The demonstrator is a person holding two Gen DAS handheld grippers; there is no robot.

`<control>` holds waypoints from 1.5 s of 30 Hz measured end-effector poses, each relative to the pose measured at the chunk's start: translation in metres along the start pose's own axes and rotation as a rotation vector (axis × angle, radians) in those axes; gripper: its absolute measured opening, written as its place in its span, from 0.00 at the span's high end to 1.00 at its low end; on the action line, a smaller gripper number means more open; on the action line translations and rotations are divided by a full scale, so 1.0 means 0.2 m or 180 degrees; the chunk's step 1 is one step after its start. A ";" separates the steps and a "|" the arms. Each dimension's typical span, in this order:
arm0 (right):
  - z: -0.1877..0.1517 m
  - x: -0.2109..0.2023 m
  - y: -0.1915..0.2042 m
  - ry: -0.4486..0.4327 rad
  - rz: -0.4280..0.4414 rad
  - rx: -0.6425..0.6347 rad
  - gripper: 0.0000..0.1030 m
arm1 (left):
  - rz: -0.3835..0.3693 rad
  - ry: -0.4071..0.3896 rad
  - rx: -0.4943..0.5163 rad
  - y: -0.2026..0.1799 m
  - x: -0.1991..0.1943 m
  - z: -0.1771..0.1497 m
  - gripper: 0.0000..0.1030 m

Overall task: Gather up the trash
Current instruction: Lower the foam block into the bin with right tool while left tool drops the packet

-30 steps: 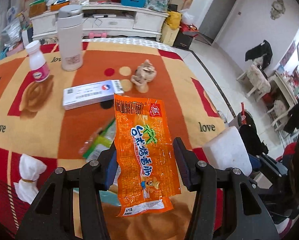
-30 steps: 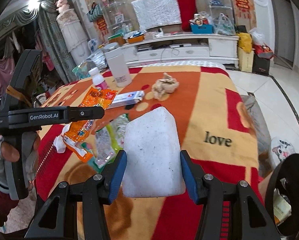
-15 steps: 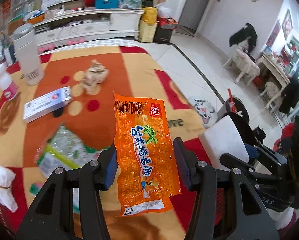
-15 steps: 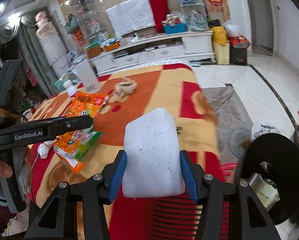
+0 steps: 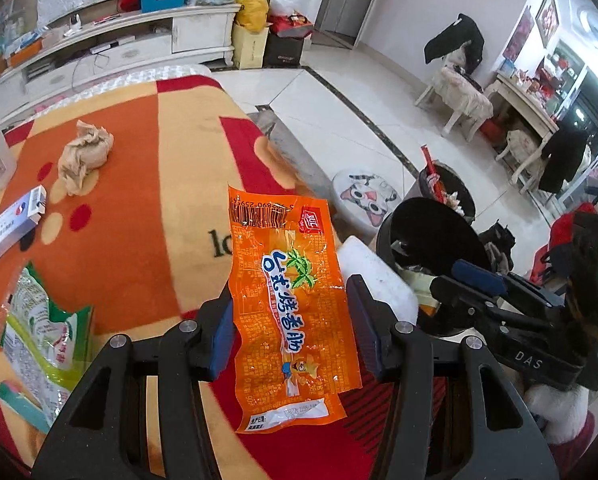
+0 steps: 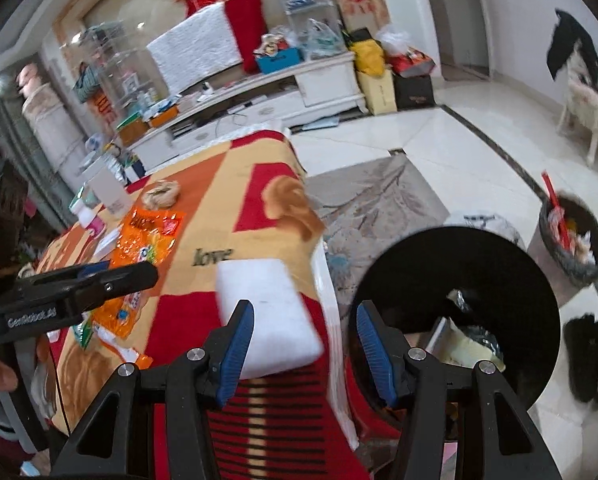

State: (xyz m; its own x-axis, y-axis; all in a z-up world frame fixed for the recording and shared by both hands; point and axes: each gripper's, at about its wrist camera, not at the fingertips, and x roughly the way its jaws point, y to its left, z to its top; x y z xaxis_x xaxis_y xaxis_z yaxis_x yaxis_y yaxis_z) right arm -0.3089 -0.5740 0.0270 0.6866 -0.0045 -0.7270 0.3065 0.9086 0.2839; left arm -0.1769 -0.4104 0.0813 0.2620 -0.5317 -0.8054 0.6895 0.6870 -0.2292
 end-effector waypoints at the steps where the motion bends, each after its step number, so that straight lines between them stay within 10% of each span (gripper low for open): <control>1: -0.01 0.02 -0.01 0.0045 0.0057 0.0035 0.50 | 0.0001 0.0017 -0.0003 0.00 0.01 0.00 0.51; 9: 0.01 0.03 0.05 0.0030 0.0354 0.0084 0.45 | 0.0098 -0.0041 -0.0139 0.12 -0.04 0.01 0.51; 12: 0.02 0.10 0.13 0.0173 0.0374 -0.0119 0.24 | 0.0133 -0.0052 -0.0207 0.17 -0.06 0.00 0.51; 16: 0.00 0.25 0.22 0.0401 0.0329 -0.0352 0.24 | 0.0138 -0.0043 -0.0217 0.17 -0.06 -0.01 0.51; 19: -0.01 0.24 0.19 0.0317 0.0143 -0.0353 0.44 | 0.0091 -0.0027 -0.0183 0.14 -0.05 -0.01 0.51; 39: 0.00 -0.13 -0.45 -0.0036 -0.0540 0.0367 0.43 | -0.0899 0.0232 0.0029 -0.47 0.29 0.17 0.47; 45: -0.03 -0.16 -0.56 -0.0066 -0.0644 0.0650 0.19 | -0.1262 0.0290 -0.0026 -0.53 0.38 0.19 0.38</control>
State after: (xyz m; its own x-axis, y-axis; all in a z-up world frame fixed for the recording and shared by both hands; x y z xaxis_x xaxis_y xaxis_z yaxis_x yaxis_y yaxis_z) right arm -0.3684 -0.6737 0.0148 0.6106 -0.1875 -0.7694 0.5636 0.7854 0.2559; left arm -0.2040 -0.5423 0.0646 -0.0842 -0.7104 -0.6987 0.7197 0.4416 -0.5358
